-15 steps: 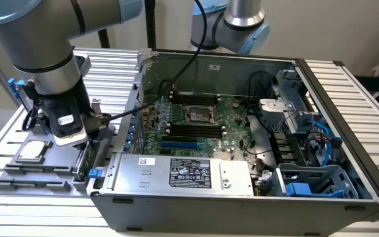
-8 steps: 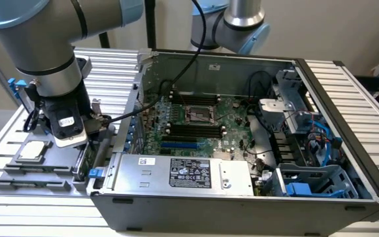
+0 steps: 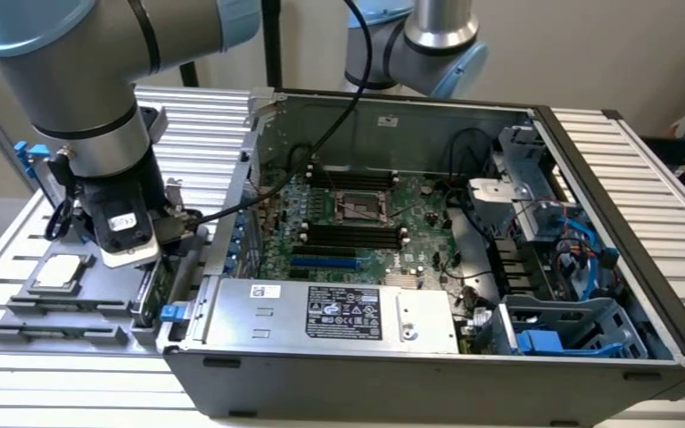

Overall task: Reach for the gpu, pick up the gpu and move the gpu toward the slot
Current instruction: 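Pick up the gpu and move the gpu toward the slot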

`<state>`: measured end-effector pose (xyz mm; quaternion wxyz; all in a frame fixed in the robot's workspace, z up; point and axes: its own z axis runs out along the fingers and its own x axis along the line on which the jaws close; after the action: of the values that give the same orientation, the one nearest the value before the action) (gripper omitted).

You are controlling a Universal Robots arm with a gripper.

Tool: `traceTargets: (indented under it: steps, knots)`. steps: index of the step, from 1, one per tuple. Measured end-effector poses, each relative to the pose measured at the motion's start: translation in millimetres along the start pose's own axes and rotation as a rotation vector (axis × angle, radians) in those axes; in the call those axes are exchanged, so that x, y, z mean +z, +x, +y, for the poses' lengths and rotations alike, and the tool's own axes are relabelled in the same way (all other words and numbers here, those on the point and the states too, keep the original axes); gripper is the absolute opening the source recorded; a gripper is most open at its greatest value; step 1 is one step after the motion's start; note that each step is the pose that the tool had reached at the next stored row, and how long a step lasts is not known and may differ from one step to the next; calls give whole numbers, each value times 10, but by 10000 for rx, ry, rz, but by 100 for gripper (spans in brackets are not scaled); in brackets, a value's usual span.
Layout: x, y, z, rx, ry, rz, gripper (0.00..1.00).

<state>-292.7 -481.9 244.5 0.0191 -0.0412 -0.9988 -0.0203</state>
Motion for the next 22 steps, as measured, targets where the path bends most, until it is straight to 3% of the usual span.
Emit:
traceTargets:
  steps: [5,6,17,22]
  knots:
    - [9,-4,1,-1,-2,4,45]
    - [10,-7,1,-1,-4,3,39]
    - [25,-14,21,-1,-2,7,39]
    - [32,-14,25,-1,0,9,27]
